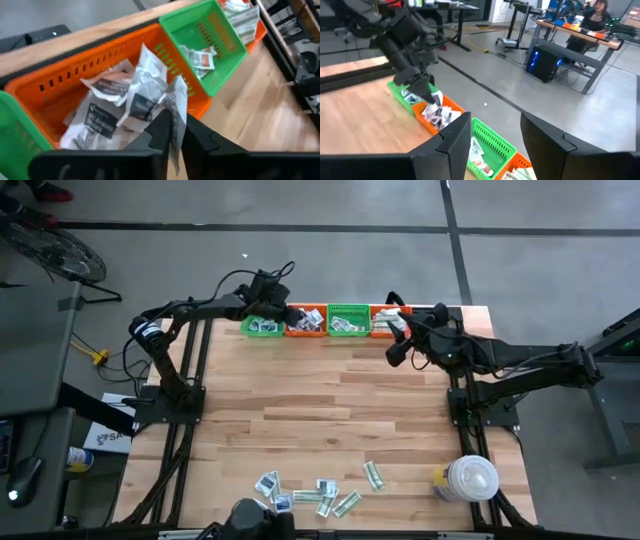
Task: Pick & Place First Aid Supplies
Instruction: Put the gray towelette pack in the left orange bin, then put the green bandage pack in the right orange bin
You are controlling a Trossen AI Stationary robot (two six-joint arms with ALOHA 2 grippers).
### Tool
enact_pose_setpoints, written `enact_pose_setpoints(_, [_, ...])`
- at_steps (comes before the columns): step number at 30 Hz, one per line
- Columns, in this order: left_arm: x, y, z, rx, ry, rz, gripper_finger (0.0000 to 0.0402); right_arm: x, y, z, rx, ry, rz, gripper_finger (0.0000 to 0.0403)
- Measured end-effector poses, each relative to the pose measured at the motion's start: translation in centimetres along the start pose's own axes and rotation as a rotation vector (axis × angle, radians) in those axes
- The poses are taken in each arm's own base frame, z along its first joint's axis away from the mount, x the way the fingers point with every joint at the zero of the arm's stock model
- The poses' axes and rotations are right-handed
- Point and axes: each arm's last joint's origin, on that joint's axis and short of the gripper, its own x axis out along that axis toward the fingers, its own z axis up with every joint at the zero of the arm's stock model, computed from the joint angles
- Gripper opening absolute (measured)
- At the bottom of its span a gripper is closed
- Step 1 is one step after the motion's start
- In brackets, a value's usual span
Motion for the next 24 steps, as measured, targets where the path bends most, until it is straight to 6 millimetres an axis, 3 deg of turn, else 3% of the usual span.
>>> enact_pose_setpoints(13, [-0.2,0.7,0.4,0.006,-0.05,0.095,0.0117,0.0,0.1,-0.6,-0.057,0.052,0.056,0.0165])
enact_pose_setpoints(19, [-1.2,2.3,1.2,-0.009,-0.085,0.123,0.0124,0.0,0.2,-0.9,-0.106,0.084,0.11,0.0165])
enact_pose_setpoints(24, [-1.5,2.3,1.4,0.078,-0.08,0.086,0.0124,-0.1,0.3,-1.1,-0.111,0.098,0.152,0.0165])
